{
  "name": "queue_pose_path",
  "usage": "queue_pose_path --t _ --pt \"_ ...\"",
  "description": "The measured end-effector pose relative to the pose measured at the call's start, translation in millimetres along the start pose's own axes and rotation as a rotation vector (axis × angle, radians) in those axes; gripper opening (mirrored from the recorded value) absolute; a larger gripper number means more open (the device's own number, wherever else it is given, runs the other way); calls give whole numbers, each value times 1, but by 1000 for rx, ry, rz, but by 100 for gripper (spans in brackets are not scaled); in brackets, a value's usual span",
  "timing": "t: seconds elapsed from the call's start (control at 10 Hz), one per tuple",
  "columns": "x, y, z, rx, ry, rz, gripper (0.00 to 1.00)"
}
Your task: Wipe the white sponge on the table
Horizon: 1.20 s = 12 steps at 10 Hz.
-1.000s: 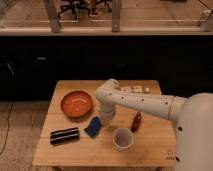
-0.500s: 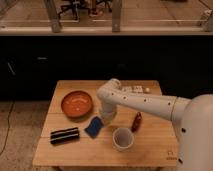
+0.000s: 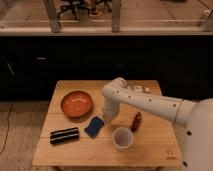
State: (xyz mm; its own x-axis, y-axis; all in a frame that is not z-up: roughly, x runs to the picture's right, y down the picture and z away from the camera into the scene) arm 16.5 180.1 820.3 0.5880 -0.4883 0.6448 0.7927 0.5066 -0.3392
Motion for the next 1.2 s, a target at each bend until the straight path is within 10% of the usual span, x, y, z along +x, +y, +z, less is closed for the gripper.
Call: queue_pose_path --t 1.2 --pt "-6 -7 10 52 -135 102 80"
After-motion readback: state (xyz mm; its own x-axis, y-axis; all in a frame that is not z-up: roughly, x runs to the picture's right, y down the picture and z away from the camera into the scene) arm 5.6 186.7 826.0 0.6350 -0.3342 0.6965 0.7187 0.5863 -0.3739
